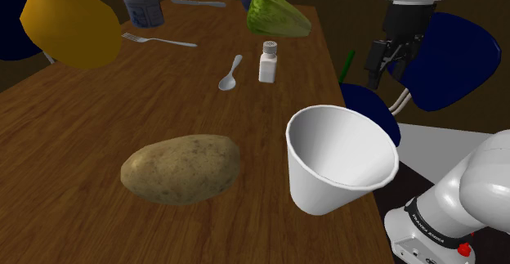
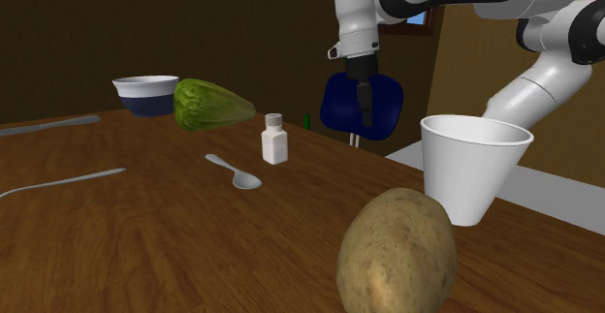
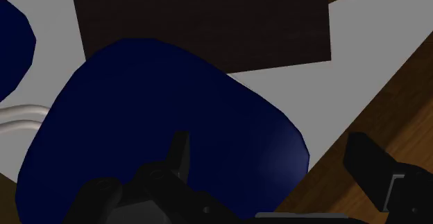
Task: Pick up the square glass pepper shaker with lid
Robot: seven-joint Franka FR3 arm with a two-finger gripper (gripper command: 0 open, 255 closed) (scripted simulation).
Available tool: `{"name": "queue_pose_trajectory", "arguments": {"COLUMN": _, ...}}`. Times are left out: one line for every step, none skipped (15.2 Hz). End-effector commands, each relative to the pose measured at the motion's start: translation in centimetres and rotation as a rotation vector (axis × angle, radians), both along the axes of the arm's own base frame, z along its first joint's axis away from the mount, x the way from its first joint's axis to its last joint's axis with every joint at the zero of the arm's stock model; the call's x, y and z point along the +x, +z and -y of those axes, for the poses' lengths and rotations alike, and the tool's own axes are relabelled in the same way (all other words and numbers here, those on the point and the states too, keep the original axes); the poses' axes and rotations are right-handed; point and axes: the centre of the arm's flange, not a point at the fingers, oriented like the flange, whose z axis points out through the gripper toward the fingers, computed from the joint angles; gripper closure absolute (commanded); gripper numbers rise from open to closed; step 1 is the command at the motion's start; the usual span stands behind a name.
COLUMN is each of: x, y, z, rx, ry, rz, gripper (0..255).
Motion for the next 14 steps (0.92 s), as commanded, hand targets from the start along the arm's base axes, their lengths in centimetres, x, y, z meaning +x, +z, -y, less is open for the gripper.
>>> {"name": "queue_pose_trajectory", "arguments": {"x": 0.0, "y": 0.0, "z": 0.0, "rx": 0.0, "ry": 0.0, "rz": 0.0, "gripper": 0}}
{"name": "queue_pose_trajectory", "arguments": {"x": 0.9, "y": 0.3, "z": -0.9, "rx": -0.003, "ry": 0.002, "rz": 0.003, "gripper": 0}}
{"name": "queue_pose_trajectory", "arguments": {"x": 1.8, "y": 0.5, "z": -1.9, "rx": -0.006, "ry": 0.005, "rz": 0.007, "gripper": 0}}
{"name": "queue_pose_trajectory", "arguments": {"x": 2.7, "y": 0.8, "z": -2.8, "rx": -0.009, "ry": 0.007, "rz": 0.01, "gripper": 0}}
{"name": "queue_pose_trajectory", "arguments": {"x": 3.5, "y": 1.0, "z": -3.8, "rx": -0.012, "ry": 0.01, "rz": 0.014, "gripper": 0}}
{"name": "queue_pose_trajectory", "arguments": {"x": 4.4, "y": 1.3, "z": -4.8, "rx": -0.014, "ry": 0.012, "rz": 0.017, "gripper": 0}}
{"name": "queue_pose_trajectory", "arguments": {"x": 5.3, "y": 1.6, "z": -5.7, "rx": -0.017, "ry": 0.015, "rz": 0.021, "gripper": 0}}
{"name": "queue_pose_trajectory", "arguments": {"x": 6.1, "y": 1.8, "z": -6.7, "rx": -0.02, "ry": 0.017, "rz": 0.024, "gripper": 0}}
{"name": "queue_pose_trajectory", "arguments": {"x": 7.0, "y": 2.1, "z": -7.6, "rx": -0.023, "ry": 0.02, "rz": 0.028, "gripper": 0}}
{"name": "queue_pose_trajectory", "arguments": {"x": 7.9, "y": 2.3, "z": -8.6, "rx": -0.026, "ry": 0.022, "rz": 0.031, "gripper": 0}}
{"name": "queue_pose_trajectory", "arguments": {"x": 8.7, "y": 2.6, "z": -9.6, "rx": -0.029, "ry": 0.024, "rz": 0.035, "gripper": 0}}
{"name": "queue_pose_trajectory", "arguments": {"x": 9.6, "y": 2.9, "z": -10.5, "rx": -0.032, "ry": 0.027, "rz": 0.038, "gripper": 0}}
{"name": "queue_pose_trajectory", "arguments": {"x": 10.4, "y": 3.1, "z": -11.5, "rx": -0.035, "ry": 0.029, "rz": 0.042, "gripper": 0}}
{"name": "queue_pose_trajectory", "arguments": {"x": 11.3, "y": 3.4, "z": -12.5, "rx": -0.037, "ry": 0.032, "rz": 0.045, "gripper": 0}}
